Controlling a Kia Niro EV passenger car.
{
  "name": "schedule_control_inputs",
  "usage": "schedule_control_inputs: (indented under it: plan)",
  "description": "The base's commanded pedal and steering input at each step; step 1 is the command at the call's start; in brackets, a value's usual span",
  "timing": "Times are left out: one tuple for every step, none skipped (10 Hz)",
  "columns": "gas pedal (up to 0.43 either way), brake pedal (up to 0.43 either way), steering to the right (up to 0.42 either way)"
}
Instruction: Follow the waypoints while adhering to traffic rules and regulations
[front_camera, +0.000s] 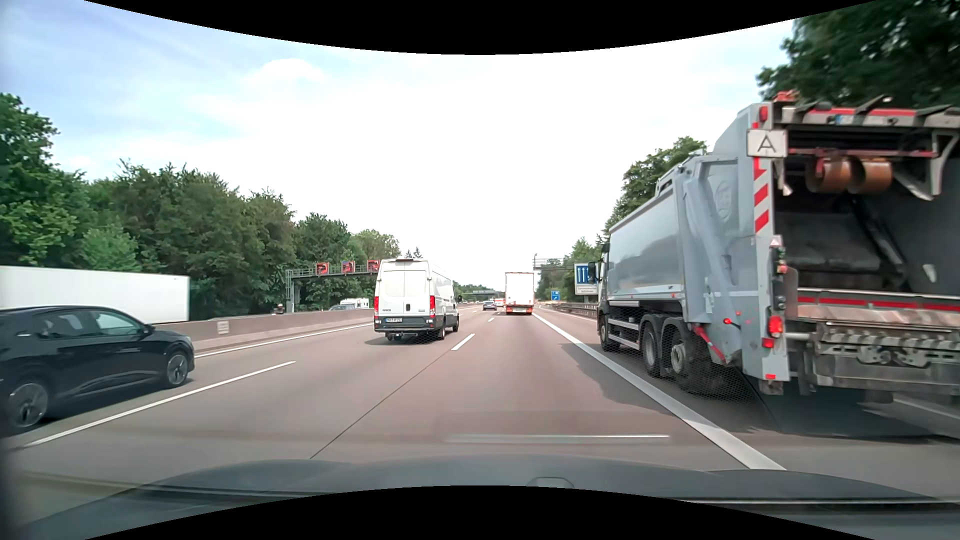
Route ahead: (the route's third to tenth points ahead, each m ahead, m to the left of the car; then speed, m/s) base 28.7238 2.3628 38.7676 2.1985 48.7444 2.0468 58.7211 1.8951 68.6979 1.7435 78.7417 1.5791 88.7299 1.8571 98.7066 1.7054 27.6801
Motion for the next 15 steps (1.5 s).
schedule_control_inputs:
  plan:
    - [0.22, 0.0, -0.006]
    - [0.22, 0.0, -0.007]
    - [0.22, 0.0, -0.007]
    - [0.22, 0.0, -0.007]
    - [0.22, 0.0, -0.007]
    - [0.22, 0.0, -0.006]
    - [0.22, 0.0, -0.006]
    - [0.22, 0.0, -0.006]
    - [0.22, 0.0, -0.006]
    - [0.22, 0.0, -0.007]
    - [0.24, 0.0, -0.006]
    - [0.248, 0.0, -0.006]
    - [0.248, 0.0, -0.007]
    - [0.26, 0.0, -0.007]
    - [0.26, 0.0, -0.006]
